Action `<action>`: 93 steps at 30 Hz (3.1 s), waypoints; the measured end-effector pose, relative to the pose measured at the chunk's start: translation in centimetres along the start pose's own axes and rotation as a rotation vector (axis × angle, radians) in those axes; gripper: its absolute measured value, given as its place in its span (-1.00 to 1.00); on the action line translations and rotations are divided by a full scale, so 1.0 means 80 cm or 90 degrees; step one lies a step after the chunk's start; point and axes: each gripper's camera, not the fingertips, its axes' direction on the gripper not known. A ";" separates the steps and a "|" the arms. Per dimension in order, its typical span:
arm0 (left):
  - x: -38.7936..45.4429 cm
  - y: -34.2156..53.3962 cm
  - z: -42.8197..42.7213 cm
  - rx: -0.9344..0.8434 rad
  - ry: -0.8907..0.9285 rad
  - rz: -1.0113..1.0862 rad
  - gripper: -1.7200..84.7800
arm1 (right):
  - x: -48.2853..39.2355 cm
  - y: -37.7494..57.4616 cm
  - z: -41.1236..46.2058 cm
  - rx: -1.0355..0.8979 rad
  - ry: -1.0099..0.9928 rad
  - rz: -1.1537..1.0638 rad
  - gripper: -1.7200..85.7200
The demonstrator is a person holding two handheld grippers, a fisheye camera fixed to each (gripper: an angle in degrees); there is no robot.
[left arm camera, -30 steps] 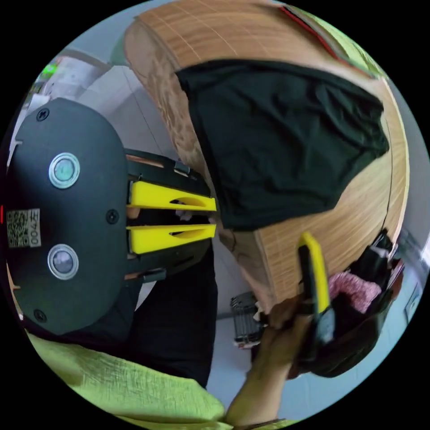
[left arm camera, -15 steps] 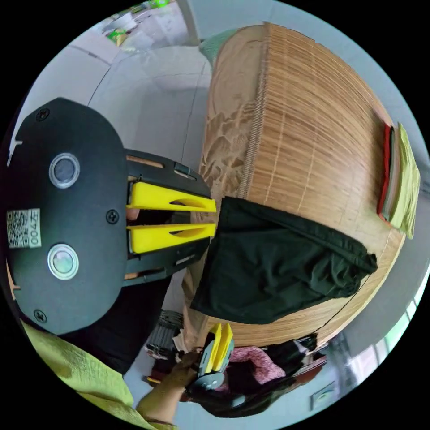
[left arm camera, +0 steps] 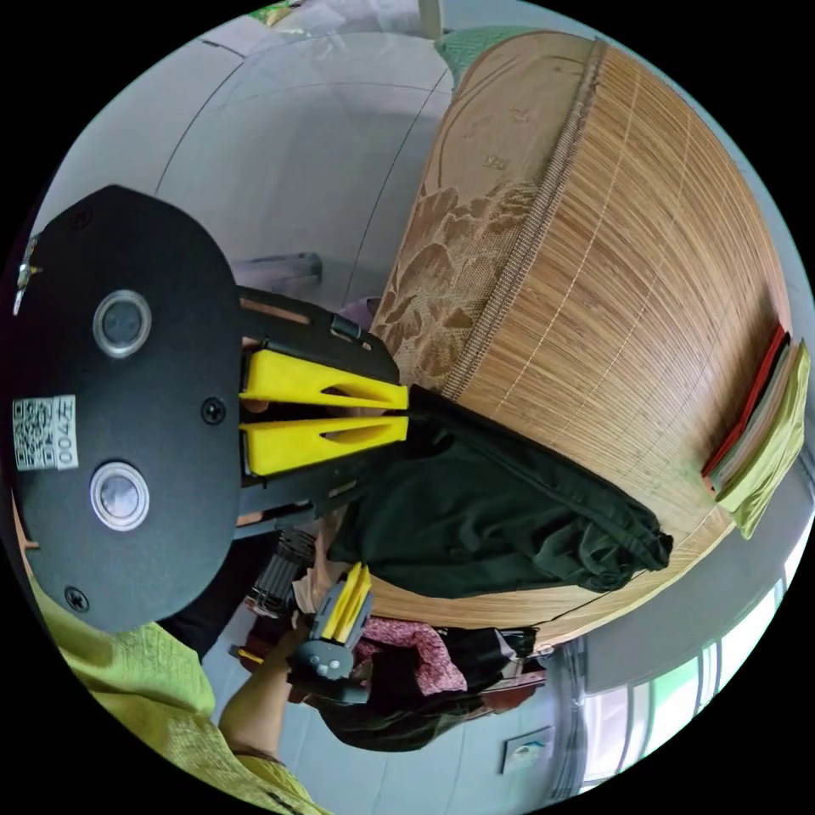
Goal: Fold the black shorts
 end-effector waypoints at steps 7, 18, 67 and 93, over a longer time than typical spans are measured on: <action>-0.048 -0.042 0.007 -0.053 0.006 0.037 -0.87 | 0.020 0.034 0.004 0.001 0.022 0.047 -0.85; -0.139 -0.114 0.034 -0.102 0.125 0.050 -0.87 | 0.080 0.101 0.028 0.090 -0.182 0.368 -0.81; 0.317 -0.808 0.053 0.177 0.086 0.370 -0.87 | 0.274 0.081 0.003 0.298 -0.102 0.362 -0.92; 0.421 -0.559 0.041 0.111 -0.317 0.569 -0.96 | 0.058 0.109 0.037 0.111 0.031 0.415 -0.96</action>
